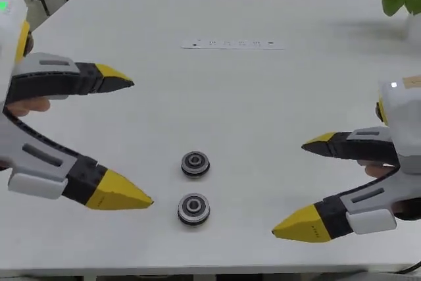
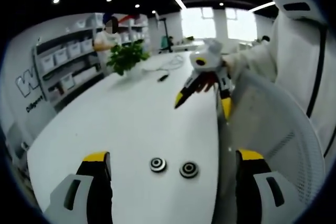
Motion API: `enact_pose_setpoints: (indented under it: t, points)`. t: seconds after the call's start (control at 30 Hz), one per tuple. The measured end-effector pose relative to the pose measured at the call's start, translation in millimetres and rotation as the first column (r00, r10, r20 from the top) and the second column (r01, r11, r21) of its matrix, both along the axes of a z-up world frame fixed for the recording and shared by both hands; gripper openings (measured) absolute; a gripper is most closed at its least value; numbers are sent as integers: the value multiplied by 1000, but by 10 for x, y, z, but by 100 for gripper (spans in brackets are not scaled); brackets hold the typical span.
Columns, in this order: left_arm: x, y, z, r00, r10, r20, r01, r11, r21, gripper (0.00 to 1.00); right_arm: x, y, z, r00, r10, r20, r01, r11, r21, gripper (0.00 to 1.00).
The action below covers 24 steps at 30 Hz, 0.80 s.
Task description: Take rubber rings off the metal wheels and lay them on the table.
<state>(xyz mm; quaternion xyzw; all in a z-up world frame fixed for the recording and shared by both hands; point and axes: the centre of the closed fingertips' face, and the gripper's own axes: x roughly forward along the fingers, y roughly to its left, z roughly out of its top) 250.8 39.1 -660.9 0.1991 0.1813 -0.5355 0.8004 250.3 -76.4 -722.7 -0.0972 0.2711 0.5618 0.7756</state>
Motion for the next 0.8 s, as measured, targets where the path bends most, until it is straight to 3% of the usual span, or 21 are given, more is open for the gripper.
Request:
enact_pose_setpoints:
  t: [0.23, 0.4, 0.57, 0.67, 0.8]
  points:
    - [27, -82, 72, 1000, -13, 29, 14, 999, -50, 99, 120, 209, 393, 998, 12, 68, -16, 998, 64, 90]
    - [8, -117, 112, 999, -20, 34, 24, 992, -126, 96, 158, 313, 525, 997, 34, 67, -40, 996, 84, 85]
    - [61, -165, 209, 998, -16, 52, 25, 984, -178, 92, 239, 425, 647, 993, 65, 97, -73, 994, 82, 84]
    - [107, -190, 238, 999, -13, 46, 22, 978, -207, 91, 302, 502, 641, 991, 75, 108, -83, 993, 79, 80]
    - [174, -199, 184, 999, 4, 47, 6, 977, -212, 90, 382, 559, 451, 994, 62, 88, -68, 995, 73, 79]
